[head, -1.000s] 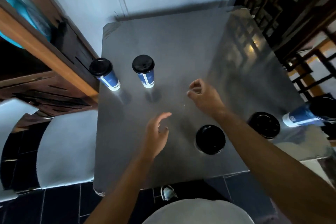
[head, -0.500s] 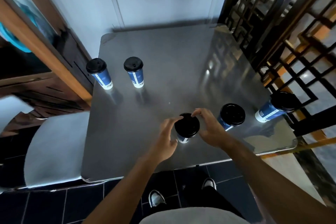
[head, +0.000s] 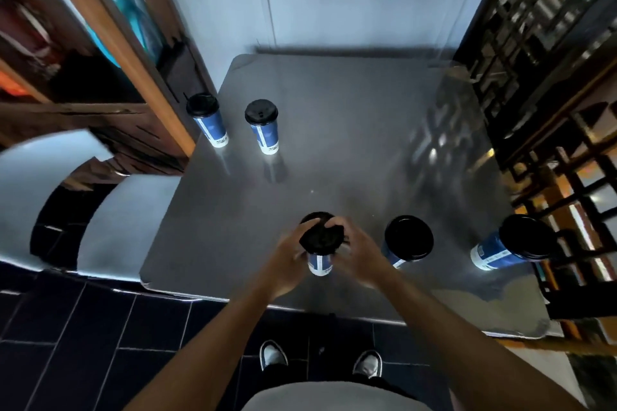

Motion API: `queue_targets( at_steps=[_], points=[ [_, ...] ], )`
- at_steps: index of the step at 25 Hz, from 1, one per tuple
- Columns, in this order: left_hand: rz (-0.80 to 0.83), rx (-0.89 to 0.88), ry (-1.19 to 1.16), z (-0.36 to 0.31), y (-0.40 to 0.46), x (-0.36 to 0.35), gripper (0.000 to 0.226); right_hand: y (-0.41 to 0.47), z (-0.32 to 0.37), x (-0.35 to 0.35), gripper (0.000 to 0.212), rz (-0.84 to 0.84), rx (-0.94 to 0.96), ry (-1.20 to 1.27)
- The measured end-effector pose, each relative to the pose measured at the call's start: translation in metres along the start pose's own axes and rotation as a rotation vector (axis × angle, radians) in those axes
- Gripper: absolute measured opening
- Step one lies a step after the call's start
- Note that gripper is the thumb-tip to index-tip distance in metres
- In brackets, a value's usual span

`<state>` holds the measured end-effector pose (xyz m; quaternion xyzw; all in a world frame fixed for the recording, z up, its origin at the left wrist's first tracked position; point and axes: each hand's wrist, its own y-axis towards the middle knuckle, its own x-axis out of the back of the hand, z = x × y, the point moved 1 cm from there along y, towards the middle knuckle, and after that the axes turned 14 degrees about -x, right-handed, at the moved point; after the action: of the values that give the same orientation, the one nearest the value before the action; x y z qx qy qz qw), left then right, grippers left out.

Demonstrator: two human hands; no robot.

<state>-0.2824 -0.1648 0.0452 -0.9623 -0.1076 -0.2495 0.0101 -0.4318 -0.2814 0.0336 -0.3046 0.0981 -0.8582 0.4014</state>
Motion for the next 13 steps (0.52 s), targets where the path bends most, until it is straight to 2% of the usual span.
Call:
queue_targets(
  at_steps=[4, 7, 9, 13],
  points=[
    [-0.068, 0.049, -0.147, -0.003, 0.001, 0.005, 0.061, 0.003, 0.009, 0.016, 0.043, 0.035, -0.060, 0.214],
    [-0.203, 0.209, -0.497, -0.019, 0.008, 0.004, 0.038, 0.004, 0.017, 0.006, 0.034, 0.018, -0.199, 0.410],
    [-0.271, 0.343, -0.715, -0.029, 0.013, 0.001, 0.045, 0.006, 0.015, -0.005, 0.048, -0.013, -0.290, 0.528],
    [-0.242, 0.543, -0.825, -0.034, 0.011, -0.004, 0.058, 0.005, 0.010, -0.026, 0.062, -0.024, -0.508, 0.630]
  ],
)
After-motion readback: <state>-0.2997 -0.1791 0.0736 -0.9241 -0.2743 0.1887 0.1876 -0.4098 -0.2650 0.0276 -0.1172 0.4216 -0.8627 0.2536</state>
